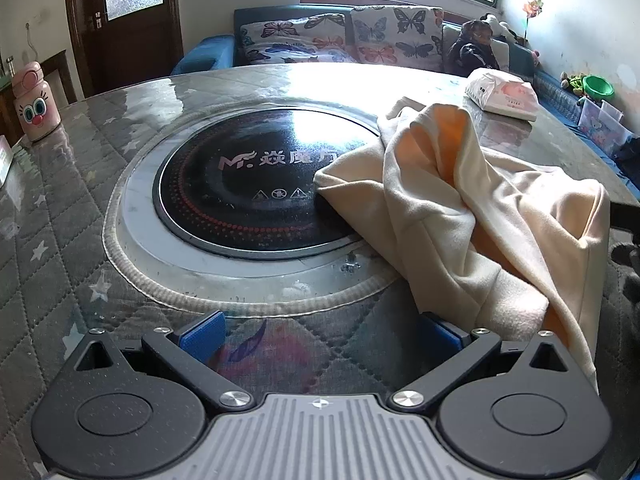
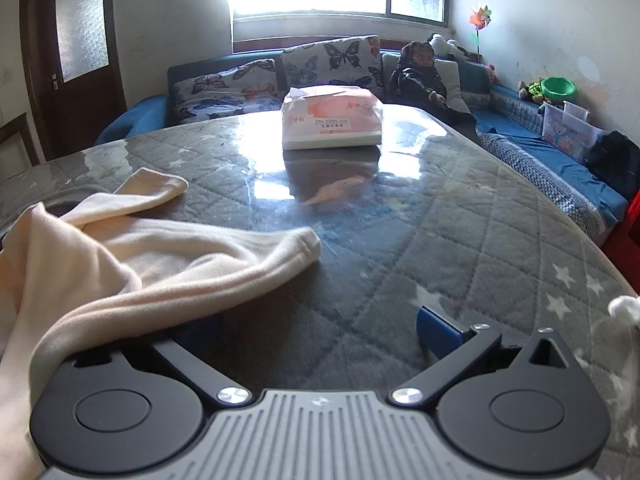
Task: Fold clothes
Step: 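Approach the crumpled cream shirt with both grippers open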
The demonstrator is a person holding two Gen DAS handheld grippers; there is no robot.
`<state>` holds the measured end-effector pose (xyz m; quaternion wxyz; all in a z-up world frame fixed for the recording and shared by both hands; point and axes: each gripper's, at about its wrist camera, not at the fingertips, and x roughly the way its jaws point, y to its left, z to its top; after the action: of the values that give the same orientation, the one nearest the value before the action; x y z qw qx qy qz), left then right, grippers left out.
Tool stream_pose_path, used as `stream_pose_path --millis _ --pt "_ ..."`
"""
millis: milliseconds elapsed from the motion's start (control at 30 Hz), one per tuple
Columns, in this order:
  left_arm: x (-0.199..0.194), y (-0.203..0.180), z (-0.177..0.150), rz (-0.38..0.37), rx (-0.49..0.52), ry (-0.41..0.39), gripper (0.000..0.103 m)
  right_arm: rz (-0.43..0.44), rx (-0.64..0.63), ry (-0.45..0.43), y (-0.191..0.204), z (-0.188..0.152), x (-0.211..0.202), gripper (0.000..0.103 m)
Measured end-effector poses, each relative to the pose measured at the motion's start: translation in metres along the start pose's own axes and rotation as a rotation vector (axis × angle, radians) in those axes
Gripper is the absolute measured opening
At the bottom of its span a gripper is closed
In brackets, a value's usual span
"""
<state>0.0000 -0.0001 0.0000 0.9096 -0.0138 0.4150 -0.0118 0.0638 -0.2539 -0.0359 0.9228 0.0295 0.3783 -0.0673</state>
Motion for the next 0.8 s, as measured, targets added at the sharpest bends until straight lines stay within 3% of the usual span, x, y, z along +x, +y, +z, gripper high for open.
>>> stream_pose_path --millis 67,200,800 --pt "0.0 -0.001 -0.001 0.009 0.008 0.0 0.103 -0.017 -0.027 -0.028 0.0 0.001 -0.003 0.103" --pt "-0.001 -0.001 -0.003 0.01 0.025 -0.008 0.103 -0.019 -0.021 -0.185 -0.006 -0.018 -0.04 0.103" --pt "-0.006 -0.001 -0.011 0.027 0.031 -0.016 0.103 0.058 0.002 -0.132 0.004 -0.059 -0.107 0.103"
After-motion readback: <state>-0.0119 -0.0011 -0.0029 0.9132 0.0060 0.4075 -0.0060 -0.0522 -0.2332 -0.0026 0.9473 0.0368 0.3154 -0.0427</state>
